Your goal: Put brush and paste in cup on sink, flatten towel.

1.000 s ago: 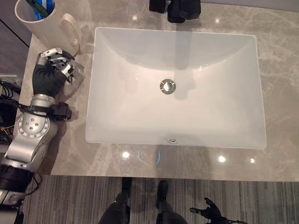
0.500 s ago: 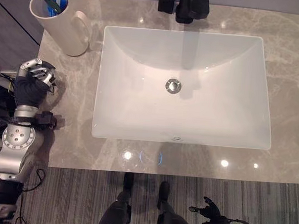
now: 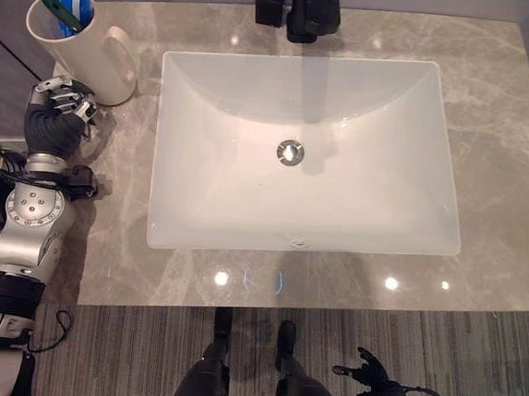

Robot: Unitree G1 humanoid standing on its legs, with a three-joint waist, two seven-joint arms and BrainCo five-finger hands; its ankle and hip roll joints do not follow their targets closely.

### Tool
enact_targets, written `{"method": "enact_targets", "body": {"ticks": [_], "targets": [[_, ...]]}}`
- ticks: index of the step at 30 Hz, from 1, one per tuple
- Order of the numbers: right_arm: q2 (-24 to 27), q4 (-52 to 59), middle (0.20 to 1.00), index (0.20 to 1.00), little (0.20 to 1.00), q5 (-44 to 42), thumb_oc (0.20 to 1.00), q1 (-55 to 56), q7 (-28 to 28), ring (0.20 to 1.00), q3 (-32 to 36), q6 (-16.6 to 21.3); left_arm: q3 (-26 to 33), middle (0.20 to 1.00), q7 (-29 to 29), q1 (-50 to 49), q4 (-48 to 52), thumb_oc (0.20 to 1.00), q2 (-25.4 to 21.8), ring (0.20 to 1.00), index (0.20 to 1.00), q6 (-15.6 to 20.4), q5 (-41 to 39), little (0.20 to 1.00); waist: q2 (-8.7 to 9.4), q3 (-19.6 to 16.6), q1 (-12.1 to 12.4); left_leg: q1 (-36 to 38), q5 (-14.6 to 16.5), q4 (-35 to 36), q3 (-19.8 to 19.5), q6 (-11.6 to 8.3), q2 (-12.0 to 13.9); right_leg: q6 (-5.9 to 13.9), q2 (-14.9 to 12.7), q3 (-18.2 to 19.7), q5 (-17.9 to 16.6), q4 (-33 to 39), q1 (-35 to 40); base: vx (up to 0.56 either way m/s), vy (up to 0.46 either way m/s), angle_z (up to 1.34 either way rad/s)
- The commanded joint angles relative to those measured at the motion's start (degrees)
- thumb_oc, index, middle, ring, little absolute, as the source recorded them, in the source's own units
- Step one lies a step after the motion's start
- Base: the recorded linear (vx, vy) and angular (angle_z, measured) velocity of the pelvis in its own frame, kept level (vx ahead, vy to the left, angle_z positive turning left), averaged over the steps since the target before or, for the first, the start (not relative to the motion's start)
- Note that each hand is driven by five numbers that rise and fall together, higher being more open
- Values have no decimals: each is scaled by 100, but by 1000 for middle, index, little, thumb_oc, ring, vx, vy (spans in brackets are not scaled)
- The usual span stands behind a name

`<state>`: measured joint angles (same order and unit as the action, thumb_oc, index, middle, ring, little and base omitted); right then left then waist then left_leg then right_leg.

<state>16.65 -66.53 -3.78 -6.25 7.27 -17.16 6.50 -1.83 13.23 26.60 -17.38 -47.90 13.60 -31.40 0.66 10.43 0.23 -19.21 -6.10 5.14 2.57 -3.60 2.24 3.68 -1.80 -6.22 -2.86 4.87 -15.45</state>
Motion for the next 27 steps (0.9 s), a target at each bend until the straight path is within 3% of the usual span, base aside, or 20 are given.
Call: {"method": "enact_targets", "body": {"ticks": [1, 14, 27], "targets": [[144, 178, 1000, 1000, 1000, -199, 1000, 207, -35, 1000, -147, 70, -198, 200, 86, 146, -419, 200, -150, 200, 200, 61, 52, 200, 91, -168, -8, 272, 173, -14, 223, -269, 110, 524, -384, 23, -762, 13, -309, 12, -11, -7], [184, 135, 1000, 1000, 1000, -320, 1000, 108, 22, 1000, -249, 79, -970, 200, 168, 1482, -1764, 200, -418, 200, 200, -4, 42, 200, 61, -179, -118, 193, 174, -14, 211, -269, 76, 561, -411, 6, -784, 13, -373, 3, -3, -3], [108, 209, 1000, 1000, 1000, -380, 1000, 45, 23, 1000, -531, 128, -1800, 200, 302, 2834, -3057, 200, -363, 200, 200, -111, 257, 200, 127, -105, -256, 53, 145, -14, 257, -268, 101, 596, -396, 84, -848, 13, -516, 0, 0, 0]]}}
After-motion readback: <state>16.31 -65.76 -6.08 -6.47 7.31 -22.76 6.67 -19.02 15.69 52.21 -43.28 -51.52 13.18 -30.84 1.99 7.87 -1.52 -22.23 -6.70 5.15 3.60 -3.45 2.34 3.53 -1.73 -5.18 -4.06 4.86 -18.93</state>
